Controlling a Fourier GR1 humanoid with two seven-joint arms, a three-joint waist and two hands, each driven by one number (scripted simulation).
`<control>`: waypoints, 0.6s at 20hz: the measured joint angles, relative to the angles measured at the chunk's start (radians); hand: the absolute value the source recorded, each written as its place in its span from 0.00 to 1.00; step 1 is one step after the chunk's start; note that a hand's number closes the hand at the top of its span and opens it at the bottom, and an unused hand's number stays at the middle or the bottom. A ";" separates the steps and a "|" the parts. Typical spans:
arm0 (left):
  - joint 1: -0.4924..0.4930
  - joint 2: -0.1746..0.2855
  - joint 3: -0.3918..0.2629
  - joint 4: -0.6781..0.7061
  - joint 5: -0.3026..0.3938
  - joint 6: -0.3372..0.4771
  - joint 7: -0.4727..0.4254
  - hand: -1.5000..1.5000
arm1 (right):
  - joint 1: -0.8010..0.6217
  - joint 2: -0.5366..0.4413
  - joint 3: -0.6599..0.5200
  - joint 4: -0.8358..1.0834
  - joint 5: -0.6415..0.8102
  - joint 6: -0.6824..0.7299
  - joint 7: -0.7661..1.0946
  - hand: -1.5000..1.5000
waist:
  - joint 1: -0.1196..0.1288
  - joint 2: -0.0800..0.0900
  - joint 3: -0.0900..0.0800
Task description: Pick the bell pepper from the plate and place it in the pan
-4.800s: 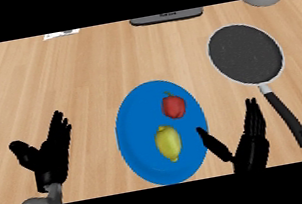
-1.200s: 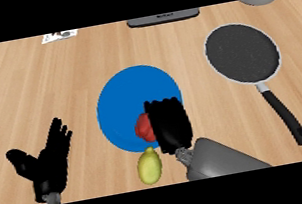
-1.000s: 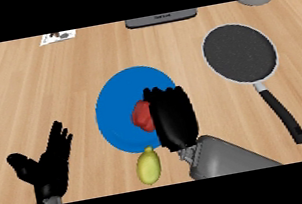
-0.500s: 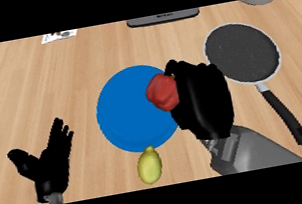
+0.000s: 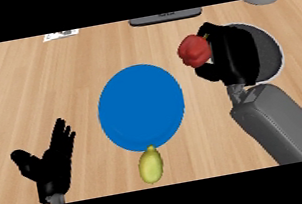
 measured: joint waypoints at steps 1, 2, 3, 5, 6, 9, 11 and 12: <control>-0.017 -0.002 0.006 0.010 0.000 -0.001 0.005 0.50 | -0.018 -0.006 -0.024 0.048 -0.003 -0.019 -0.031 1.00 | 0.001 0.001 0.000; -0.022 0.003 0.013 0.008 0.001 -0.004 0.012 0.50 | -0.034 -0.009 -0.046 0.100 -0.002 -0.041 -0.058 1.00 | 0.002 0.001 0.000; -0.028 -0.013 0.008 0.022 -0.006 0.002 0.004 0.50 | -0.053 -0.016 -0.070 0.142 -0.010 -0.051 -0.085 1.00 | 0.002 0.002 0.000; -0.036 -0.016 0.014 0.031 -0.010 -0.004 -0.001 0.50 | -0.081 -0.029 -0.116 0.245 -0.022 -0.095 -0.155 1.00 | 0.005 0.003 0.000; -0.035 -0.013 0.016 0.031 -0.010 -0.010 0.001 0.50 | -0.088 -0.039 -0.138 0.299 -0.031 -0.121 -0.194 1.00 | 0.007 0.003 0.000; -0.021 -0.020 0.009 0.020 -0.020 -0.014 -0.008 0.50 | -0.133 -0.057 -0.211 0.471 -0.070 -0.200 -0.315 1.00 | 0.015 0.006 0.001; -0.023 -0.021 0.002 0.007 -0.024 -0.015 0.001 0.50 | -0.164 -0.074 -0.267 0.577 -0.116 -0.240 -0.401 1.00 | 0.023 0.009 0.002; -0.038 -0.022 0.006 0.011 -0.022 -0.014 0.012 0.50 | -0.184 -0.085 -0.293 0.630 -0.133 -0.256 -0.440 1.00 | 0.027 0.012 0.002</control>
